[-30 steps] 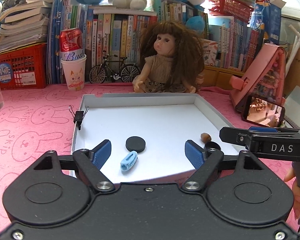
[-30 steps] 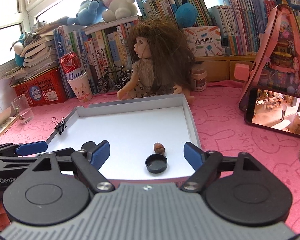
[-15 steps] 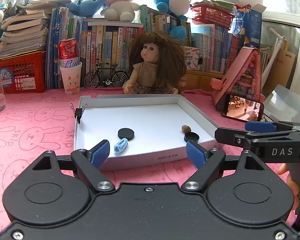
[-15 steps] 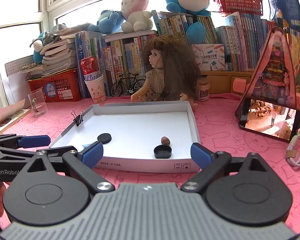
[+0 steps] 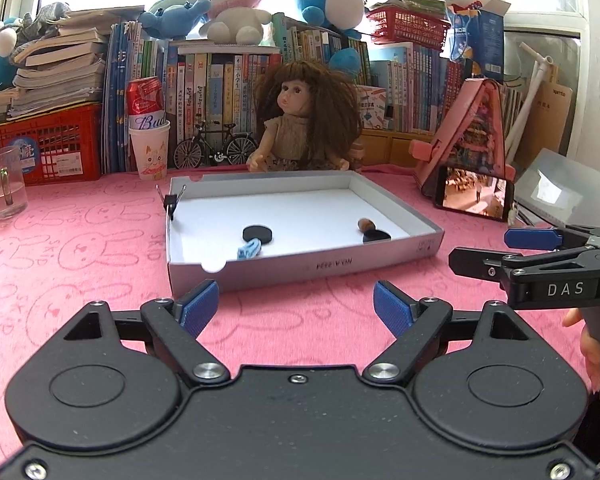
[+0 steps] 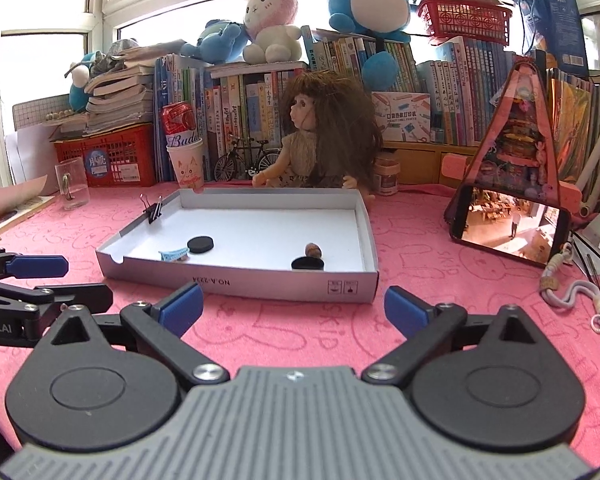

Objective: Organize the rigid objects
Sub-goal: 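Withdraw both open tools from the tray toward the remaining objects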

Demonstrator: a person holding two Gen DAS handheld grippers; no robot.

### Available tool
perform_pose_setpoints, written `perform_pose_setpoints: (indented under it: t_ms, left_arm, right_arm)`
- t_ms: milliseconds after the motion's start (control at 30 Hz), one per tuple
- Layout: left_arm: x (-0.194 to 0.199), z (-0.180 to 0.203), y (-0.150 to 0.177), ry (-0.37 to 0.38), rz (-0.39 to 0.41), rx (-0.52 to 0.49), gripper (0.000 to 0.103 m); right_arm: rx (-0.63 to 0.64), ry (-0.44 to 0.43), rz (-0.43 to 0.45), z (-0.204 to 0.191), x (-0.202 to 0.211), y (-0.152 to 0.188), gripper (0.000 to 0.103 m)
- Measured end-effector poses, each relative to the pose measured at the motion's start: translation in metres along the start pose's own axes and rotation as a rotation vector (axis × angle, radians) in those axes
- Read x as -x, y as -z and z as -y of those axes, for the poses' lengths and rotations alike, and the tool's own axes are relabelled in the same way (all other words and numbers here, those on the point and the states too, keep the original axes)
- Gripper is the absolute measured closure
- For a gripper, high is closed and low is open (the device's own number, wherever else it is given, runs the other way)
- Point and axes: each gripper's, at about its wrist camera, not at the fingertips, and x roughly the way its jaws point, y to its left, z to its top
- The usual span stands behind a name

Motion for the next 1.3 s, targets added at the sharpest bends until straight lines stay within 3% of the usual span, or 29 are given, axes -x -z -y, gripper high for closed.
perform_pose_setpoints:
  t_ms: [400,733,967,1300]
  left_arm:
    - [0.021,-0.003,0.034,-0.006,-0.003,-0.034,0.020]
    - [0.040,-0.020,0.054,-0.006,-0.029,-0.010,0.022]
    - [0.050,-0.029,0.064,0.010,-0.054,0.026,0.037]
    - [0.055,-0.025,0.076,-0.015,-0.070,-0.026,0.061]
  right_arm:
    - [0.024,0.037,-0.006,0.000,0.015,0.029,0.002]
    - [0.083,0.068,0.054,-0.004,0.034,0.050,0.002]
    - [0.087,0.171,0.075,0.001,0.035,0.052,0.005]
    - [0.070,0.207,0.023,0.008,0.025,0.058,0.016]
